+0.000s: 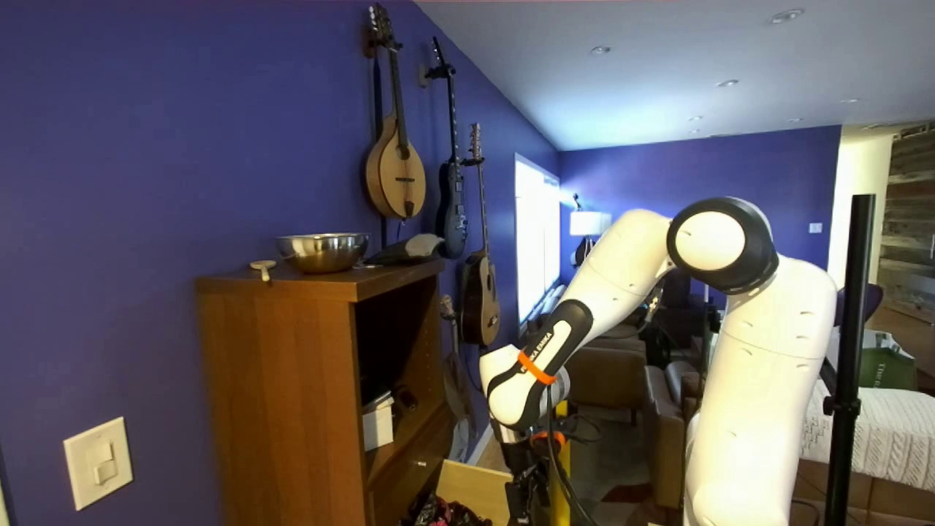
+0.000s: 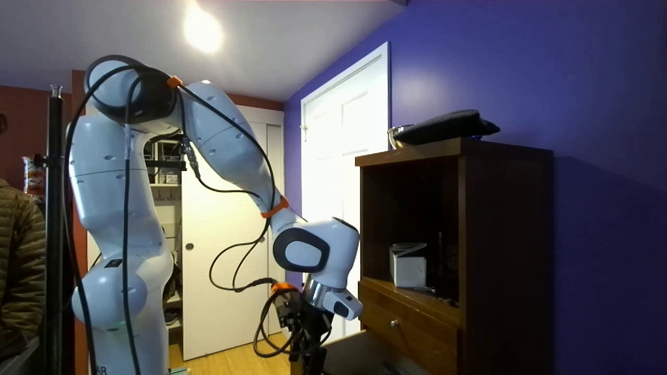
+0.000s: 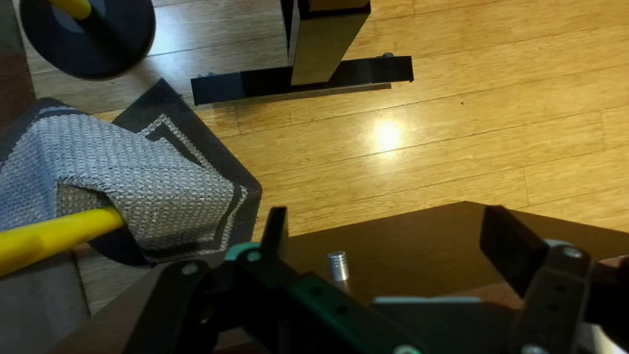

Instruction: Close the open drawer

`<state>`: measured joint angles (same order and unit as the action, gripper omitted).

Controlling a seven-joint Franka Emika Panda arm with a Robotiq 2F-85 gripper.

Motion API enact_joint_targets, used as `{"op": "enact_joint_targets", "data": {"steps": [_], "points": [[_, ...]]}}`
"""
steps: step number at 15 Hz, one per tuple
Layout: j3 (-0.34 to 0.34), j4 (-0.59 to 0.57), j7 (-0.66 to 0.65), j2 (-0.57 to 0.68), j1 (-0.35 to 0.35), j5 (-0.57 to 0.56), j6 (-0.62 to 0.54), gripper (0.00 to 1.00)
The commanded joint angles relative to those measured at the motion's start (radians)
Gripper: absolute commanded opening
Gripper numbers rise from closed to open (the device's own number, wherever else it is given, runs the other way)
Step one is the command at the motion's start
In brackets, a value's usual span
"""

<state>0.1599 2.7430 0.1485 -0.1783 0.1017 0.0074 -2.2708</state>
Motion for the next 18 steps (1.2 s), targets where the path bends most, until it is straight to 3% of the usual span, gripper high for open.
{"op": "enact_joint_targets", "data": {"steps": [1,5,11,14,17,18], "points": [[-0.037,-0.004,-0.079,0.063,0.006,-0.068,-0.053,1.0],[-0.061,0.0,-0.156,0.144,0.001,-0.127,-0.228,1.0],[-0.067,0.009,-0.175,0.243,-0.012,-0.105,-0.658,1.0],[-0.084,-0.042,-0.173,0.33,-0.027,-0.065,-0.872,1.0],[-0.099,-0.096,-0.179,0.381,-0.044,-0.033,-0.976,1.0],[-0.072,-0.102,-0.191,0.378,-0.06,-0.052,-0.968,1.0]]}}
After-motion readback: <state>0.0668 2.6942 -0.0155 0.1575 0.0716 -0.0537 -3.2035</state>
